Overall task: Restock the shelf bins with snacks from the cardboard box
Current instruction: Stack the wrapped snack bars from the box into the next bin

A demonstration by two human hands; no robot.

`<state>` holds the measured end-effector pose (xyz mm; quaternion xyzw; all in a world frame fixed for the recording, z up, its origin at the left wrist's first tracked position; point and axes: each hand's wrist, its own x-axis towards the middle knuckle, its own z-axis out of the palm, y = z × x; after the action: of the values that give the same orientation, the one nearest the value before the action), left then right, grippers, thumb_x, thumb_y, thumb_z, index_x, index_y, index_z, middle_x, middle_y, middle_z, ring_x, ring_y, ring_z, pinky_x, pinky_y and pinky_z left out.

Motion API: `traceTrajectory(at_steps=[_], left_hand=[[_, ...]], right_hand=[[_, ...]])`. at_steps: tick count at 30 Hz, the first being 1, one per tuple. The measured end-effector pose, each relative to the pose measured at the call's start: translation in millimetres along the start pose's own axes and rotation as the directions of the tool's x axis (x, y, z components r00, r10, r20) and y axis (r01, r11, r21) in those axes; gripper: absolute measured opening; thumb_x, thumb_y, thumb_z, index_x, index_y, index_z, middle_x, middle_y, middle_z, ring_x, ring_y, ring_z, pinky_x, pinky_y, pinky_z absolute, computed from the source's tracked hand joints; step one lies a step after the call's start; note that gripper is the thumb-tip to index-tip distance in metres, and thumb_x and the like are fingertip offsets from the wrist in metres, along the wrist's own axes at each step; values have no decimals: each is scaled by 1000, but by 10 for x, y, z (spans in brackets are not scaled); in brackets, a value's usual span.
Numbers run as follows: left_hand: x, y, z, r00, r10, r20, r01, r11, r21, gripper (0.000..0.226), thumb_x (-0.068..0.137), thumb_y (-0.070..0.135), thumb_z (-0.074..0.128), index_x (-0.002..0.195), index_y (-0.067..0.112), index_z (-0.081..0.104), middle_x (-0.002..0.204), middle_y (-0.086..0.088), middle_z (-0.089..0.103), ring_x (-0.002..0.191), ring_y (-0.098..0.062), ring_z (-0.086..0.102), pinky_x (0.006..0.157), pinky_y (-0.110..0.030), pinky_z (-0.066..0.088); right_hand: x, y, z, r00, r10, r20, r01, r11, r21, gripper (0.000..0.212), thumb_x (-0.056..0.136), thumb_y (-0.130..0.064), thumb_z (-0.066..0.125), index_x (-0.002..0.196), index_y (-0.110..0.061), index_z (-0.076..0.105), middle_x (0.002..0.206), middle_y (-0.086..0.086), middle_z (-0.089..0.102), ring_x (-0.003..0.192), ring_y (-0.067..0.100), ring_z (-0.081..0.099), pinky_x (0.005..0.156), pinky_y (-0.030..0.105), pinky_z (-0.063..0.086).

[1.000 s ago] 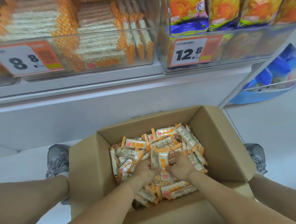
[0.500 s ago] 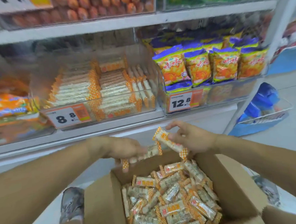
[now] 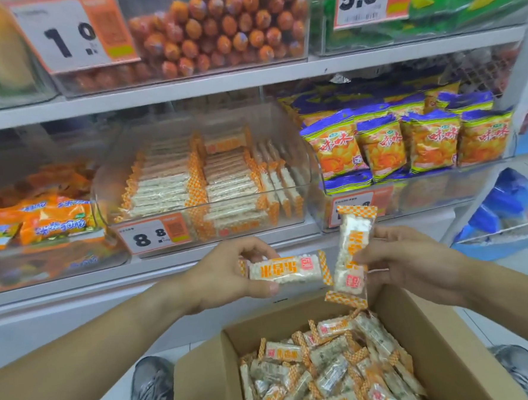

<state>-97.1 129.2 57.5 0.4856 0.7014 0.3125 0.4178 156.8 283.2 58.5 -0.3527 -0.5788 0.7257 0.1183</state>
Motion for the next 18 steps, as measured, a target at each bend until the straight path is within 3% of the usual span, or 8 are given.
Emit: traceTrajectory(at_steps=[3,5,8,11,14,16,18], left_hand=[[-29,29,4,1000,16,-1,-16,980,-198,39,70,8,89,97,29,71,127,-7,56,113,-14,64,73,-40,60],[-26,54,4,998,12,-62,-22,988,-153,39,68,12,92,95,30,71,127,-5,59,116,-16,63,71,-42,61],[-13,71,-25,988,-14,-155,-2,994,-105,39,67,20,91,99,29,71,123,-3,60,92,-32,72,77,-40,61],[-24,72,-18,993,-27,-119,17,996,-87,37,76,25,85,109,24,66,116,-5,65,78,-23,73,73,-29,57],[-55,118,-12,998,-11,-69,4,995,-99,19,92,15,70,110,12,65,102,-11,69,60,-13,67,62,-27,53],[-58,119,-43,999,21,-48,-18,998,53,21,90,17,73,111,17,66,103,-2,68,64,-12,69,65,-30,56],[-52,130,-59,999,4,-43,1,994,109,39,78,24,84,113,25,65,101,-1,70,77,-15,71,73,-28,57]], right_hand=[[15,-25,42,999,-35,-19,37,995,91,68,68,-1,77,132,-15,56,98,22,69,89,35,65,76,47,55],[29,-76,74,997,-62,-37,66,989,131,69,69,-2,73,131,-28,57,94,19,69,86,37,64,67,45,57],[46,-120,105,992,-111,-67,119,983,142,73,62,-2,76,129,-23,56,87,19,68,74,35,65,56,39,59],[34,-110,129,980,-162,-115,172,981,89,74,60,0,80,126,-12,50,89,19,69,76,37,70,59,40,62],[19,-107,150,972,-190,-138,195,981,23,73,59,-2,82,124,-10,50,96,22,69,80,34,70,64,38,62],[11,-103,158,973,-202,-115,199,979,-35,75,58,-4,83,126,-15,52,92,23,71,76,31,66,58,31,55],[11,-89,155,977,-192,-97,184,979,-84,75,60,-5,84,127,-15,51,88,20,74,75,28,65,55,28,49]])
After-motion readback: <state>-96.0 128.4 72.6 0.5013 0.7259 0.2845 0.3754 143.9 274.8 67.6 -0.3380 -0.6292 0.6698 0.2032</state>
